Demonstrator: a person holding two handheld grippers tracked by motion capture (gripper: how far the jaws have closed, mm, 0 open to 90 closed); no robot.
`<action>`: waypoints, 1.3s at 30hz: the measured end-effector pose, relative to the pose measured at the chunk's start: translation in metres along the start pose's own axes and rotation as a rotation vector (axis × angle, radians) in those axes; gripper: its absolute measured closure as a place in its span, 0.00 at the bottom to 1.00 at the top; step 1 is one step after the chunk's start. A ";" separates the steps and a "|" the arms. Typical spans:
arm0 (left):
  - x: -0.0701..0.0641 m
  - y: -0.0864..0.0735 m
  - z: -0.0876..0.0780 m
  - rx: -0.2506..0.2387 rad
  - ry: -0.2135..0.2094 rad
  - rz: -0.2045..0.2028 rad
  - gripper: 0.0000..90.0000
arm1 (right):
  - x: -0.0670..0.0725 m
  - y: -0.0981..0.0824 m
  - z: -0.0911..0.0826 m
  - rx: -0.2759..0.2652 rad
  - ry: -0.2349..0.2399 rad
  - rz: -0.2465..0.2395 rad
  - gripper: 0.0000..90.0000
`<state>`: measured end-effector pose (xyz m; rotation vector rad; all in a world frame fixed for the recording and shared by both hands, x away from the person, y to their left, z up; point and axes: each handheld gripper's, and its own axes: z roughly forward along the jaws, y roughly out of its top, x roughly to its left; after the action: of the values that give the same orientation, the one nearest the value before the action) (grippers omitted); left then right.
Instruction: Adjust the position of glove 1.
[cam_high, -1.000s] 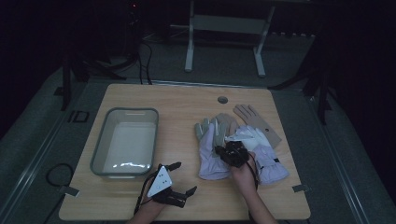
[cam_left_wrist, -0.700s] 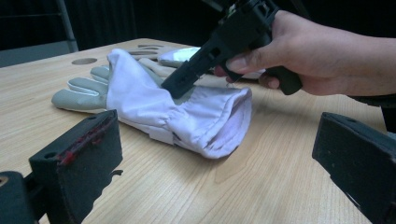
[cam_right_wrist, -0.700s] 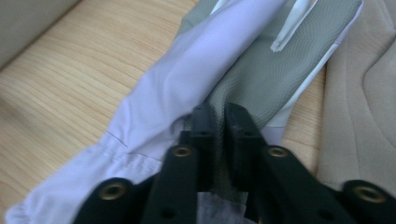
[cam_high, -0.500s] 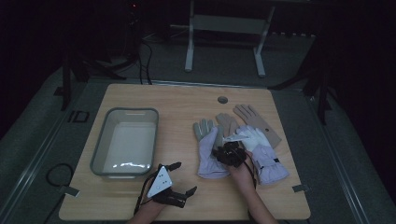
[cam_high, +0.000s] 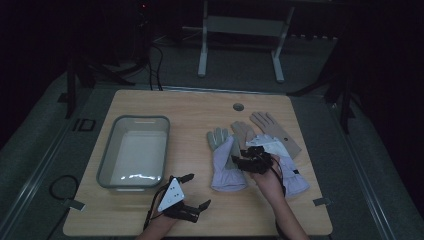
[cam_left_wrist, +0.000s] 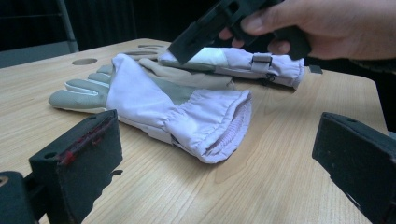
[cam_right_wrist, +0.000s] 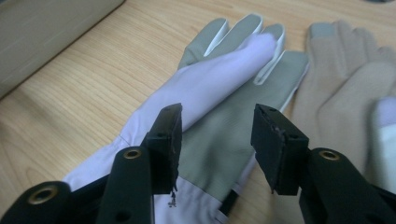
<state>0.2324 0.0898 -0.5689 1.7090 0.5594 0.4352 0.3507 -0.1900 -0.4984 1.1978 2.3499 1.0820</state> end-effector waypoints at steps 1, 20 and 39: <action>0.000 0.000 0.000 0.000 0.000 0.000 0.02 | -0.002 0.000 -0.003 -0.006 -0.012 -0.006 0.57; 0.000 0.000 0.000 0.001 0.003 0.000 0.02 | -0.083 -0.029 -0.082 -0.044 -0.125 -0.005 0.65; 0.000 0.000 0.000 0.002 0.004 -0.004 0.02 | -0.125 -0.069 -0.052 0.118 -0.065 0.018 0.59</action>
<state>0.2327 0.0900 -0.5688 1.7088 0.5665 0.4359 0.3592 -0.3394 -0.5230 1.2769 2.3863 0.9072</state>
